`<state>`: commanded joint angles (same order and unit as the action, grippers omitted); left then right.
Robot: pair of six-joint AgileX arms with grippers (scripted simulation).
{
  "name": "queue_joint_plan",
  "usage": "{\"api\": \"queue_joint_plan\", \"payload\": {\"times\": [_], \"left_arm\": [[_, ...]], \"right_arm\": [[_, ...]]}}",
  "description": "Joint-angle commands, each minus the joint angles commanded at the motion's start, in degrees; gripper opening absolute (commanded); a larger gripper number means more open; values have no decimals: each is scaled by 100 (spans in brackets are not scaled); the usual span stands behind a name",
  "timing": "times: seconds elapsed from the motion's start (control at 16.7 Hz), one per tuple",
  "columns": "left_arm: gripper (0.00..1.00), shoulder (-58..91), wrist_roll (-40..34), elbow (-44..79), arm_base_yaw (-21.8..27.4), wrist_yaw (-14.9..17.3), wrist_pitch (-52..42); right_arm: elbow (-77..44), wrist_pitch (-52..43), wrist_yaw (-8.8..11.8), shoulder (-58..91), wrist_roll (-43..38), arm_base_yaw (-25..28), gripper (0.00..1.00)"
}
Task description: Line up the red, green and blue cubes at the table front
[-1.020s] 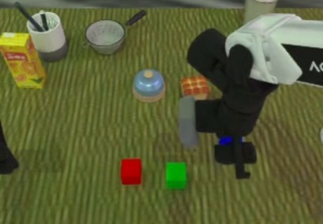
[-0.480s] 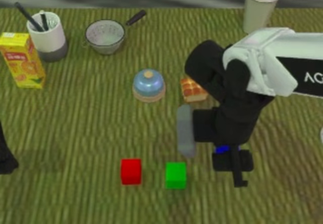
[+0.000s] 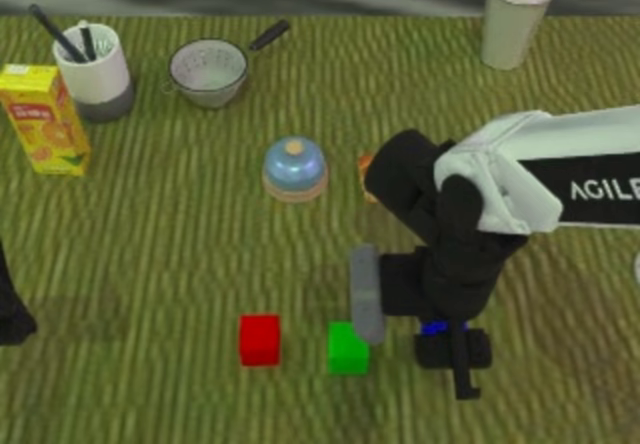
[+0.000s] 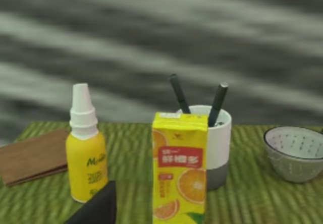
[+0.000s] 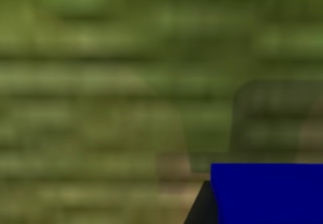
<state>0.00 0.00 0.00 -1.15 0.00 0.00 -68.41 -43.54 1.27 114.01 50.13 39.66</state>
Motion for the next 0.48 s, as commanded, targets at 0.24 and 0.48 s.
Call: {"api": "queue_joint_plan", "payload": {"times": [0.24,0.48], "left_arm": [[100,0,0,0,0,0,0],[100,0,0,0,0,0,0]], "right_arm": [[0,0,0,0,0,0,15],[0,0,0,0,0,0,45]]}}
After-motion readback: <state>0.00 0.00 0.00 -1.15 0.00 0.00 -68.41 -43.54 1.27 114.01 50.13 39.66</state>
